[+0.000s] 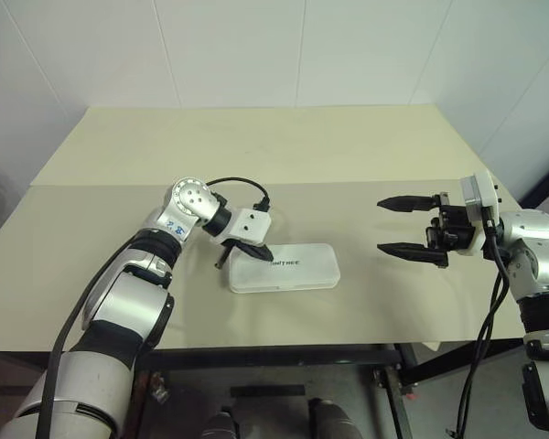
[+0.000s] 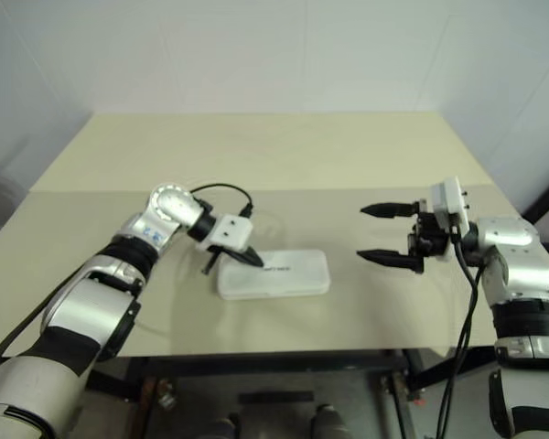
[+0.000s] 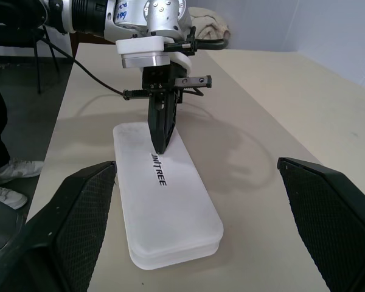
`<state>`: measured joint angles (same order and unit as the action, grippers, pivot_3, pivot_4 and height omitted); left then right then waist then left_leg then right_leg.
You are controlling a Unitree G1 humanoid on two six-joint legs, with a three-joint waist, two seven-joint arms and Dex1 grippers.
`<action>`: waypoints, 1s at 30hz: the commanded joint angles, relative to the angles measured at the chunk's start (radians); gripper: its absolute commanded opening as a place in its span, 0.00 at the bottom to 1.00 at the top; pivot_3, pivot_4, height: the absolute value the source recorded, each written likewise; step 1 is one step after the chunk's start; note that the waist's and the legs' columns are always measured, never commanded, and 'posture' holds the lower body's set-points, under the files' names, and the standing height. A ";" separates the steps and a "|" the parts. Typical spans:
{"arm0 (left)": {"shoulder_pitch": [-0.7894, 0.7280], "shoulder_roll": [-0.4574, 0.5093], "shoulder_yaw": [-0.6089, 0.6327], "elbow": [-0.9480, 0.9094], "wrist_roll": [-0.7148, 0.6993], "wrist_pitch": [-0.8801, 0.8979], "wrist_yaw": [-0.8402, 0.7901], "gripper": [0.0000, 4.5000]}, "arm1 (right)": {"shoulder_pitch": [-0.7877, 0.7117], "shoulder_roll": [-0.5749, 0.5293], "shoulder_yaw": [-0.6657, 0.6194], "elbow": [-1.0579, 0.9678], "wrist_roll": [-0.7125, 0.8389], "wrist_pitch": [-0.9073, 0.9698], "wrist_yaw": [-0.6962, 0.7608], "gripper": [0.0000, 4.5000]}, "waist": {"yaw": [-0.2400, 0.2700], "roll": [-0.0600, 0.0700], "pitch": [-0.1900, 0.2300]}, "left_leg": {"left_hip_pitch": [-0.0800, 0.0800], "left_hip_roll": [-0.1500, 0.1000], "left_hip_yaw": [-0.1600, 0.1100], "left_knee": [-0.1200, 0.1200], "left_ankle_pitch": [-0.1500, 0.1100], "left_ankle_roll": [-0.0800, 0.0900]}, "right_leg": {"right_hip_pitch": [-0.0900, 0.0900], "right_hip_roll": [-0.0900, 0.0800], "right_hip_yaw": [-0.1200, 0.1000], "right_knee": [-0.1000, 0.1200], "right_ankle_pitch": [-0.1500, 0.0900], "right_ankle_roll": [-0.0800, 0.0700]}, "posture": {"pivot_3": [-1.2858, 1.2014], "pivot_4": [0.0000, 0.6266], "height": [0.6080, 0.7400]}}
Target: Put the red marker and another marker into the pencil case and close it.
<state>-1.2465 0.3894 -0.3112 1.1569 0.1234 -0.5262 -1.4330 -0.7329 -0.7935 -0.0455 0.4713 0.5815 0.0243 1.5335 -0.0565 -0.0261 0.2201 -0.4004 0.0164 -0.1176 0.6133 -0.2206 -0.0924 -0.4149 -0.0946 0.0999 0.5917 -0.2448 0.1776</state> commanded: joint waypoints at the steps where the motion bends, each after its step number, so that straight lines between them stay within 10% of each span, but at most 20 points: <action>1: -0.004 -0.021 0.127 0.003 -0.134 -0.002 -0.068 0.00 | -0.008 -0.011 -0.036 -0.036 0.007 0.004 0.066 1.00 | 0.001 0.000 0.000 | 0.000 0.000 0.000 0.000 0.000 0.000 | 0.000 0.000 0.000 0.000 0.000 0.000 | 0.52 0.24 1.00; 8: 0.036 -0.025 0.366 -0.018 -0.358 0.062 -0.137 0.00 | -0.001 -0.014 -0.037 -0.048 0.002 0.019 0.055 1.00 | -0.001 0.000 0.000 | -0.002 0.000 0.000 -0.002 -0.001 0.001 | -0.003 0.000 0.000 0.002 0.000 0.000 | 0.52 0.24 1.00; 23: 0.304 0.186 0.268 -0.322 -0.575 0.363 -0.181 0.98 | 0.022 -0.026 -0.057 -0.059 -0.002 0.042 0.045 1.00 | -0.001 0.001 0.001 | -0.001 0.000 -0.001 -0.001 -0.001 0.001 | -0.003 0.000 0.000 0.006 0.000 0.000 | 0.52 0.24 1.00; 30: 0.313 0.228 0.297 -0.346 -0.611 0.408 -0.181 0.99 | 0.056 -0.061 -0.086 -0.099 0.004 0.079 0.033 1.00 | 0.001 0.001 0.001 | -0.001 0.000 -0.001 -0.001 -0.001 0.001 | -0.003 0.000 0.000 0.006 -0.001 -0.001 | 0.52 0.24 1.00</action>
<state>-0.9296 0.5966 -0.0386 0.8399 -0.4565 -0.1296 -1.5024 -0.6802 -0.8206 -0.0887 0.4132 0.5703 0.0901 1.5298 -0.0555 -0.0250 0.2207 -0.4017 0.0163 -0.1189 0.6123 -0.2213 -0.0918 -0.4183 -0.0945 0.0998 0.5972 -0.2457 0.1767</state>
